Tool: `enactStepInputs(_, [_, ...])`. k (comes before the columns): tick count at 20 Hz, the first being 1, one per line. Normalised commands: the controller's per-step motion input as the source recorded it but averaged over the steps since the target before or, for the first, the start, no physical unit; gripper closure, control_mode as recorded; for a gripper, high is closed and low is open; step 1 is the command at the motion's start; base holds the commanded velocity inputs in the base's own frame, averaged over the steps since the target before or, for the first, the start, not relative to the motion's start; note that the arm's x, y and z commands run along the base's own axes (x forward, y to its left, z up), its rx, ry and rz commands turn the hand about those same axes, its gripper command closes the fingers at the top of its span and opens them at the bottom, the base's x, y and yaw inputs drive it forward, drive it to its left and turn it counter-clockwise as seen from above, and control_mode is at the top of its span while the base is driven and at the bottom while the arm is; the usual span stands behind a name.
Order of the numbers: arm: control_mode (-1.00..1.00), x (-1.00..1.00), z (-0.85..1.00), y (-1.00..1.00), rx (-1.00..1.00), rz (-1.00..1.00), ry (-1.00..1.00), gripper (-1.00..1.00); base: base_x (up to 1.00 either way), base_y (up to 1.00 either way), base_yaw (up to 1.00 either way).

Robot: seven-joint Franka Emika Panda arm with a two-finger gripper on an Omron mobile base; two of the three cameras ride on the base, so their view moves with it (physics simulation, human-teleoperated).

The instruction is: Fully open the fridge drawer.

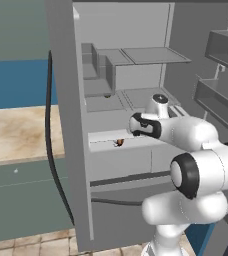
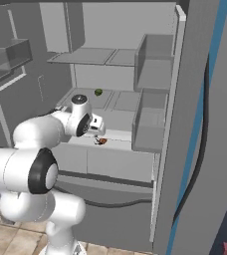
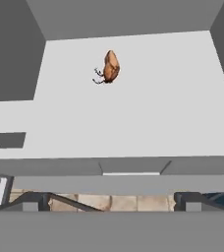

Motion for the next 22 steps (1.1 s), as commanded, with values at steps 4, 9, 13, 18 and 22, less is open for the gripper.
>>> enactStepInputs(4, [-1.00, 0.33, -0.13, 0.00, 0.01, -0.01, -0.05, -1.00, 0.00, 0.00, 0.00])
enactStepInputs(9, [-1.00, 0.34, -0.14, 0.00, 0.00, 0.00, -0.03, -1.00, 0.00, 0.00, 0.00])
enactStepInputs(13, [-1.00, 0.31, -0.06, 0.00, 0.00, -0.01, -0.09, -1.00, 0.00, 0.00, 0.00])
enactStepInputs(18, [-1.00, 0.22, -0.08, 0.00, 0.00, -0.01, -0.13, -1.00, 0.00, 0.00, 0.00])
enactStepInputs(22, [-1.00, 0.20, -0.21, 0.00, 0.00, -0.02, -0.13, -1.00, 0.00, 0.00, 0.00])
